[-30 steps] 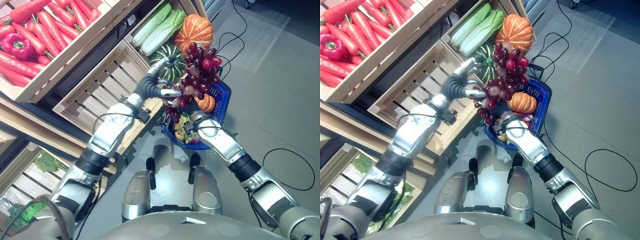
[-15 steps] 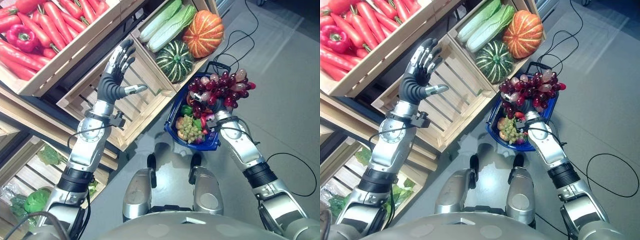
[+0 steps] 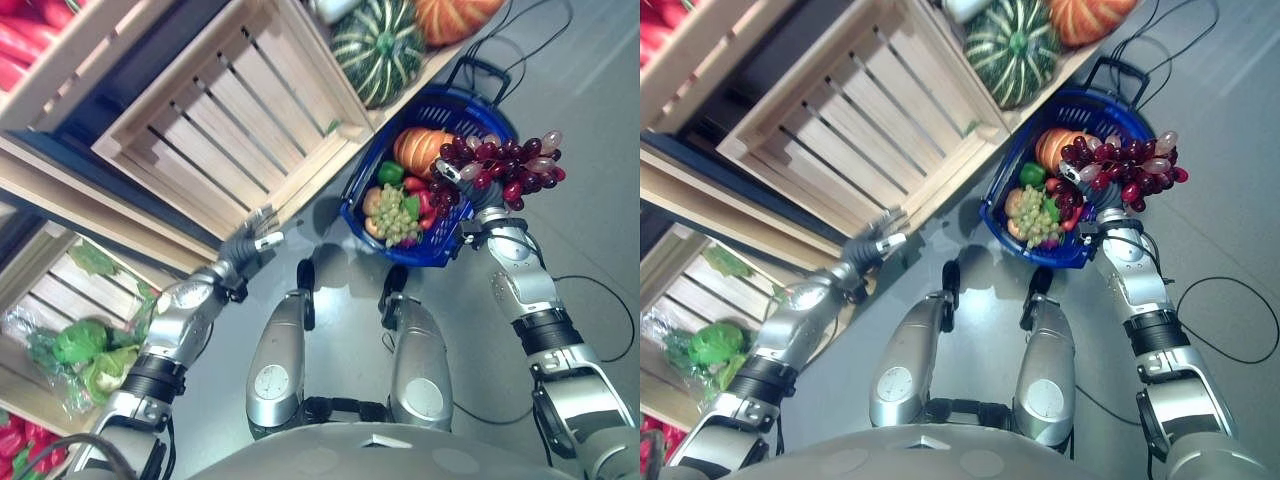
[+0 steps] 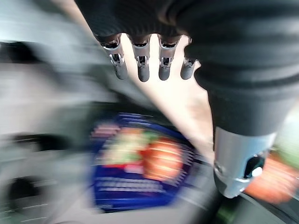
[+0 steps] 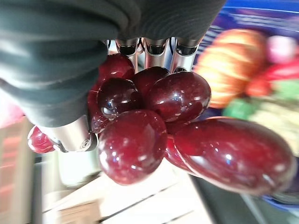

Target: Pick up fruits and vegetables into the basket

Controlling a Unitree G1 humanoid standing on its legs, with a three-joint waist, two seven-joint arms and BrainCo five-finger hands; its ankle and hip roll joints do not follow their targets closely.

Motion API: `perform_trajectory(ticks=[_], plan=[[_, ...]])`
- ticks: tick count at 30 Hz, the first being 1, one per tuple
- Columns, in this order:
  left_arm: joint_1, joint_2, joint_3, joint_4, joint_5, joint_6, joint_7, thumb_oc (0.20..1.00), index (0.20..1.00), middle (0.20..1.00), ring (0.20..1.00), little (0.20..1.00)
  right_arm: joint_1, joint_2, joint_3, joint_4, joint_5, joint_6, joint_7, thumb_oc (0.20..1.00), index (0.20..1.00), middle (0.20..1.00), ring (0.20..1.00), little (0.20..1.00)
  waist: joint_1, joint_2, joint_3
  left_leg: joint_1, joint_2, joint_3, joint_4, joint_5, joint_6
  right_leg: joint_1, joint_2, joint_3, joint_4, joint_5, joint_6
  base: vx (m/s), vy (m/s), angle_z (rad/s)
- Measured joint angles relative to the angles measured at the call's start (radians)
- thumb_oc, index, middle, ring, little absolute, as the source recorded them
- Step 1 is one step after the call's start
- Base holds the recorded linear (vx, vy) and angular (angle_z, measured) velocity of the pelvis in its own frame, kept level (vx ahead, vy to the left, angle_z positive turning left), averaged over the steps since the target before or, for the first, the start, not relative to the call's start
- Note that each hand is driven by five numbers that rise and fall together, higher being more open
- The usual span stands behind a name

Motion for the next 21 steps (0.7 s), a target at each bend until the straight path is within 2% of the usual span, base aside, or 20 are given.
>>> perform_trajectory(ticks=[3, 8, 12, 16, 21], plan=[[0.042, 0.002, -0.001, 0.110, -0.001, -0.071, -0.007, 1.000, 1.000, 1.000, 1.000, 1.000, -0.052, -0.003, -0.004, 0.086, 0.076, 0.031, 0.037, 0.200, 0.200, 0.200, 0.200, 0.200, 0.026, 0.004, 0.007, -0.055, -0.011, 0.000, 0.008, 0.005, -0.002, -0.074, -0.017, 0.002, 0.047, -0.019, -0.004, -0.05, -0.003, 0.06], [0.080, 0.002, 0.046, 0.193, -0.049, -0.146, -0.027, 1.000, 1.000, 1.000, 1.000, 1.000, -0.123, -0.029, -0.005, 0.182, 0.103, 0.069, 0.105, 0.200, 0.200, 0.200, 0.200, 0.200, 0.058, 0.020, 0.016, -0.143, -0.035, -0.006, 0.035, 0.012, -0.002, -0.187, -0.052, 0.015, 0.133, -0.052, -0.009, -0.03, -0.009, 0.11], [0.095, 0.000, 0.095, 0.242, -0.059, -0.152, -0.036, 1.000, 1.000, 1.000, 1.000, 1.000, -0.181, -0.038, -0.009, 0.221, 0.102, 0.108, 0.126, 0.200, 0.200, 0.200, 0.200, 0.200, 0.076, 0.022, 0.016, -0.213, -0.036, -0.006, 0.045, 0.021, -0.011, -0.272, -0.058, 0.023, 0.175, -0.062, -0.023, -0.02, -0.012, 0.00], [0.099, -0.002, 0.094, 0.254, -0.059, -0.156, -0.046, 1.000, 1.000, 1.000, 1.000, 1.000, -0.216, -0.062, -0.008, 0.241, 0.099, 0.160, 0.145, 0.200, 0.200, 0.200, 0.200, 0.200, 0.092, 0.025, 0.014, -0.261, -0.033, -0.012, 0.051, 0.025, -0.017, -0.326, -0.059, 0.022, 0.196, -0.076, -0.028, -0.02, -0.028, 0.02], [0.103, -0.003, 0.093, 0.254, -0.057, -0.172, -0.064, 1.000, 1.000, 1.000, 1.000, 1.000, -0.314, -0.089, -0.008, 0.358, 0.133, 0.225, 0.165, 0.200, 0.200, 0.200, 0.200, 0.200, 0.112, 0.028, 0.012, -0.339, -0.033, -0.024, 0.052, 0.041, -0.029, -0.415, -0.064, 0.021, 0.232, -0.088, -0.046, -0.02, -0.018, 0.06]])
